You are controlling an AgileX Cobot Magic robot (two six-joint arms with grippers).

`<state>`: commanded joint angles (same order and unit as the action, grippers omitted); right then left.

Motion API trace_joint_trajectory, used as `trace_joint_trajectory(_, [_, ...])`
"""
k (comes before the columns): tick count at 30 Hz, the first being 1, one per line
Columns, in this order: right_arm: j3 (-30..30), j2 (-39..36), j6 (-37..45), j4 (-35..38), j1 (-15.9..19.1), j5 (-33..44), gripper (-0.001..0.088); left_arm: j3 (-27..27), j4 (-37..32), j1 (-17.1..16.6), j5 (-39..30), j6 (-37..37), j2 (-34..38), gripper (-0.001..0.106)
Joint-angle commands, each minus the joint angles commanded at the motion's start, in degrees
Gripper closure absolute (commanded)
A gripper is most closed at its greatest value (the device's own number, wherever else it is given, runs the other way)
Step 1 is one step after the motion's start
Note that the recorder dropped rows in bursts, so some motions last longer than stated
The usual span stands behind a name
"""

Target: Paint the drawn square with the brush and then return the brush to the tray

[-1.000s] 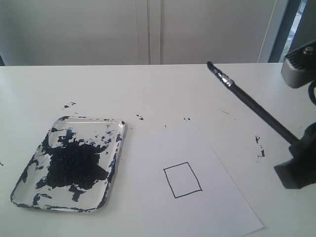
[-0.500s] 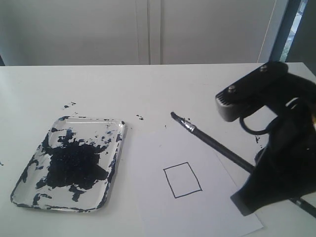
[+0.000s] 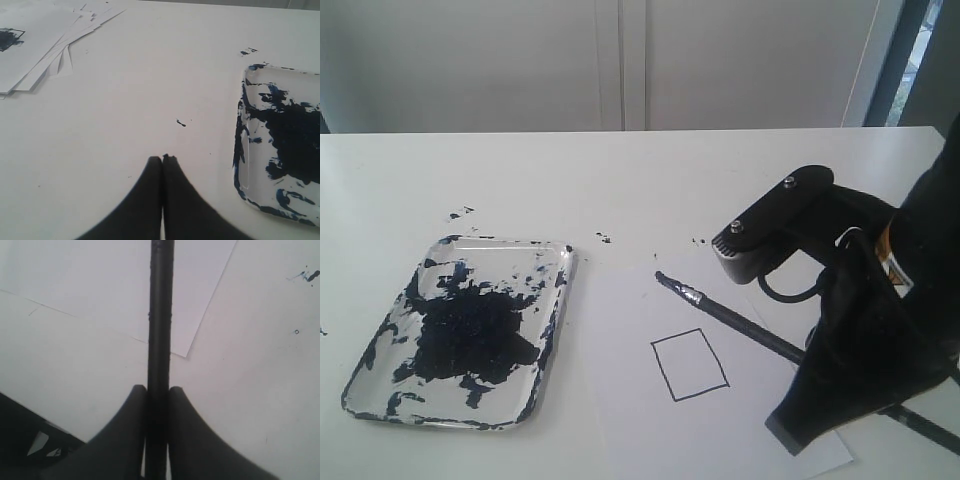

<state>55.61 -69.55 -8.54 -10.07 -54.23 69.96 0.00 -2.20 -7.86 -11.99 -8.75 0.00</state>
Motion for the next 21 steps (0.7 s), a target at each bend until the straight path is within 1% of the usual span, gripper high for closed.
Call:
trace_joint_trajectory(19, [0.00,0.00,0.82,0.03,0.00,0.00,0.0868,0.00,0.00,0.00,0.00,-0.01,0.00,0.105])
trace_joint_trajectory(21, [0.00,0.00,0.82,0.03,0.00,0.00,0.0868,0.00,0.00,0.00,0.00,-0.01,1.19,0.105])
